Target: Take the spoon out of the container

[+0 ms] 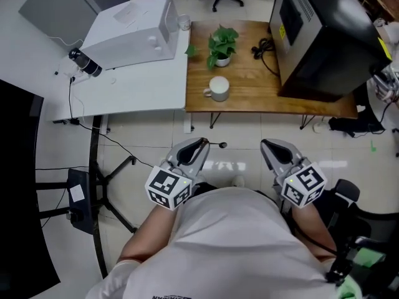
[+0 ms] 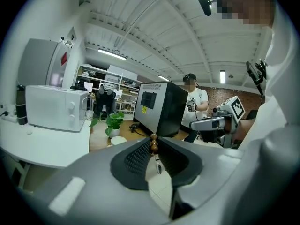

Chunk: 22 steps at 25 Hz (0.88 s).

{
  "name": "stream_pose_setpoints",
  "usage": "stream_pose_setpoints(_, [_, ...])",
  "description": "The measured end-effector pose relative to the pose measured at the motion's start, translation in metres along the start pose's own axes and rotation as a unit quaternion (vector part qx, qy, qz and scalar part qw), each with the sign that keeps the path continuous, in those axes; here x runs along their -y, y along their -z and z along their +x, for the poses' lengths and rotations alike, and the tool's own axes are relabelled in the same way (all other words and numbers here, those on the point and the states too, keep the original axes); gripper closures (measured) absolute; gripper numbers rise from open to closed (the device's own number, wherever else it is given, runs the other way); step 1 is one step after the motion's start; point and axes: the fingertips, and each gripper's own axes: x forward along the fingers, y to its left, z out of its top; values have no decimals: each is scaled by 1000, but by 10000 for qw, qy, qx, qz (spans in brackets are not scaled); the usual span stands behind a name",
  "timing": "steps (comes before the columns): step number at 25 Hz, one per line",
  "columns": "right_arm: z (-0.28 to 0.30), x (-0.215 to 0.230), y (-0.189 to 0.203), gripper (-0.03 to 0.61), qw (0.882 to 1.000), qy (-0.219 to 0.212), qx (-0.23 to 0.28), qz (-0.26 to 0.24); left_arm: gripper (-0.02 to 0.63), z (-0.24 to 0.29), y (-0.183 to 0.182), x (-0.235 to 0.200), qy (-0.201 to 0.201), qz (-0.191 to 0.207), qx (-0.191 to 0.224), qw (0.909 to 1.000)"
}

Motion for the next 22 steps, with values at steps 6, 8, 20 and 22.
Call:
stream_pose_setpoints(6, [9,-19,0,574,9994,293,38,180,561,-18,-3,-5,284,132,-76,9995])
stream_pose_setpoints(8, [15,-27,2,574,9992,358,32,169,561,-23,-1,-10,347,128,-89,9993])
stream_pose_setpoints(20, [27,-52,19,574,9980,566,-156,241,561,-39,1,-21,515,103,-19,9986])
stream_pose_setpoints(22, [27,-53,20,574,9980,560,-177,218,561,-40,1,-21,515,91,-4,9986])
